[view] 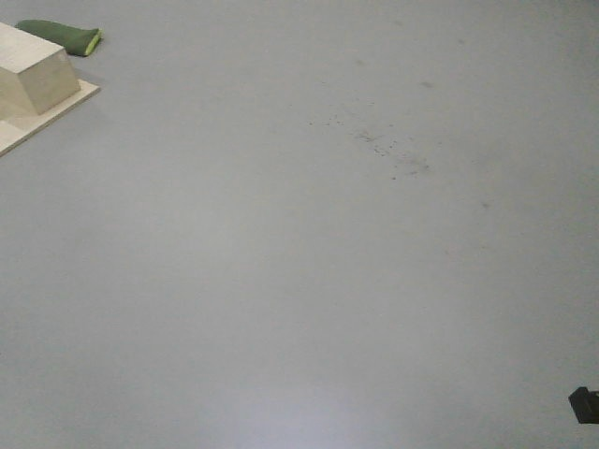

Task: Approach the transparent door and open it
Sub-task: 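Drive the base toward the white-framed sliding glass door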

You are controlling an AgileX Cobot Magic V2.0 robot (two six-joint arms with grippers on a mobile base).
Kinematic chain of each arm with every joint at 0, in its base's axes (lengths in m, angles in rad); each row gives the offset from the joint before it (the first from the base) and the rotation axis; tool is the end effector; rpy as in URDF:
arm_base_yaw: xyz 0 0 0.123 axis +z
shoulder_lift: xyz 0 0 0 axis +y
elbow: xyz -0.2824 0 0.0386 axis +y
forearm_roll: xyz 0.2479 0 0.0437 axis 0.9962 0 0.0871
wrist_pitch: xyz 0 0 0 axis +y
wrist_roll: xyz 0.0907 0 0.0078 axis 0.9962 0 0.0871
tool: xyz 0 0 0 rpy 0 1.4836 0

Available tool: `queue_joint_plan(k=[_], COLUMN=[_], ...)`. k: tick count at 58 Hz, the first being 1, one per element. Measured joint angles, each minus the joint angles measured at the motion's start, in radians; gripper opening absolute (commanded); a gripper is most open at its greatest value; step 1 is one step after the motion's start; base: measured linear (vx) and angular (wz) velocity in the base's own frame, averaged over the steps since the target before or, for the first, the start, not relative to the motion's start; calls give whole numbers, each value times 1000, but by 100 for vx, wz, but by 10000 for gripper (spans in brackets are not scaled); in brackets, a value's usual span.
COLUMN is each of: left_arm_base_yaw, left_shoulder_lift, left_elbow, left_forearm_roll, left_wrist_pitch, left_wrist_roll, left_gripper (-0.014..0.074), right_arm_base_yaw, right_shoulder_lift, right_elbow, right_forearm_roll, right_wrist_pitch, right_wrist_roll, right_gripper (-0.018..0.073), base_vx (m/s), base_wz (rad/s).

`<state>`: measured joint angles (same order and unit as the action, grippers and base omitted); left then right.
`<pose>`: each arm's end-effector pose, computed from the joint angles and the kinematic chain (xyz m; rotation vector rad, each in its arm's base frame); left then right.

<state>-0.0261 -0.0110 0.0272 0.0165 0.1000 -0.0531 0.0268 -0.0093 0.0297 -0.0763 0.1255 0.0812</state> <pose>0.0567 -0.0013 0.1954 -0.0097 1.6000 -0.0475 0.0569 0.0006 0.1922 -0.0100 1.6291 0.0170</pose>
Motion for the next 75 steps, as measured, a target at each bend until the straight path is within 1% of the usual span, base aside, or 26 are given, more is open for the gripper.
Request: queue_joint_plan(k=[40,75], left_arm_base_yaw=[0,0], left_shoulder_lift=[0,0], left_elbow=[0,0], left_forearm_roll=[0,0], left_wrist_pitch=[0,0], left_wrist_roll=[0,0], left_gripper=[-6,-6], right_arm_base_yaw=[0,0], right_shoulder_lift=[0,0], right_elbow=[0,0], right_forearm_roll=[0,0], right_wrist_pitch=[0,0], right_wrist_roll=[0,0], right_gripper=[-5,-5], base_vx=[51,51], base_wz=[56,40])
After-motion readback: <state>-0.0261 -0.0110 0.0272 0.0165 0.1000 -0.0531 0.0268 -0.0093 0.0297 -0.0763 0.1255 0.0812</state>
